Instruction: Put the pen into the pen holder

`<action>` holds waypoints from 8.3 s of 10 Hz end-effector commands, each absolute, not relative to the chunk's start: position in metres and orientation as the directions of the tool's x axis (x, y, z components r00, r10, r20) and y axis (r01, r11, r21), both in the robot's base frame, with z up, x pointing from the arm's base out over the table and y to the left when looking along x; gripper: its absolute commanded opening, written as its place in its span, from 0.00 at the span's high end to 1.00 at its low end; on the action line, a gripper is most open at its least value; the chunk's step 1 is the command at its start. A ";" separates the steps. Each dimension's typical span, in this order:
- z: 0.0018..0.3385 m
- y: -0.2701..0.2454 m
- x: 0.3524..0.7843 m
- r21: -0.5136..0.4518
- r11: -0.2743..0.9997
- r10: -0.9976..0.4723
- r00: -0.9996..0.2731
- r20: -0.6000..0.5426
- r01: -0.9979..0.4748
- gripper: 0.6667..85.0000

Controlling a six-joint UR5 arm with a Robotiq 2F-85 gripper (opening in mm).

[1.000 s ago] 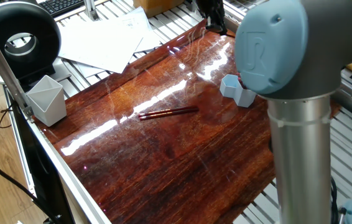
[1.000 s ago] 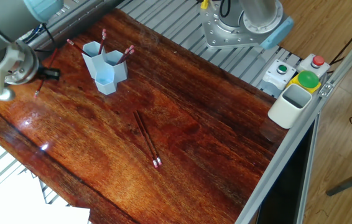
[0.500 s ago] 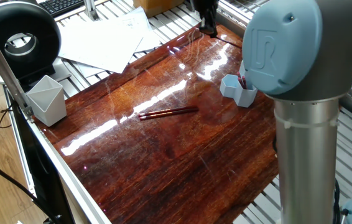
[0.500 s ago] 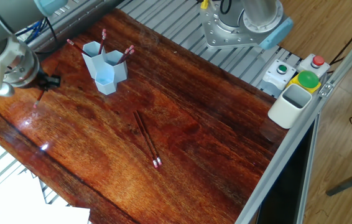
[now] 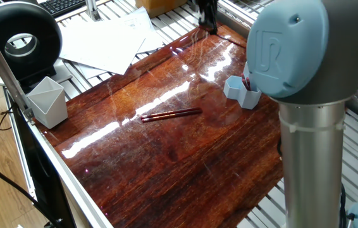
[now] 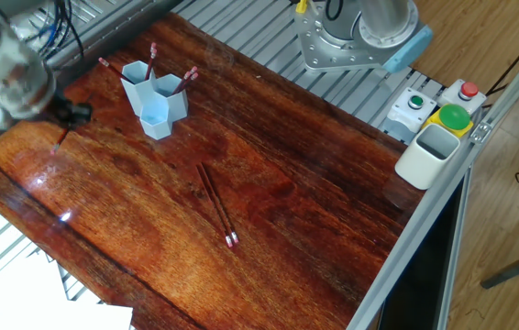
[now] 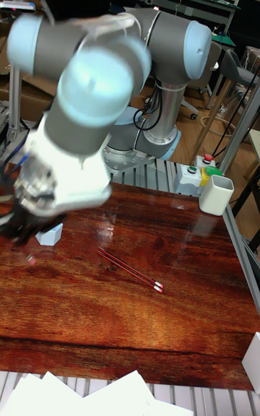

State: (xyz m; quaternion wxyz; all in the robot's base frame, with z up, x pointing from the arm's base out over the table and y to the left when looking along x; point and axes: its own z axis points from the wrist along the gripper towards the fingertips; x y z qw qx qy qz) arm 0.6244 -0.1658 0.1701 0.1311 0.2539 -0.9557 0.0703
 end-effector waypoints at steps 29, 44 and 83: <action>0.336 -0.160 0.546 0.123 0.804 -0.468 -0.747 -0.471 -0.581 1.00; 0.315 -0.198 0.557 0.079 0.901 -0.352 -0.824 -0.444 -0.427 1.00; 0.174 -0.198 0.481 0.094 0.945 -0.239 -0.856 -0.458 -0.314 0.65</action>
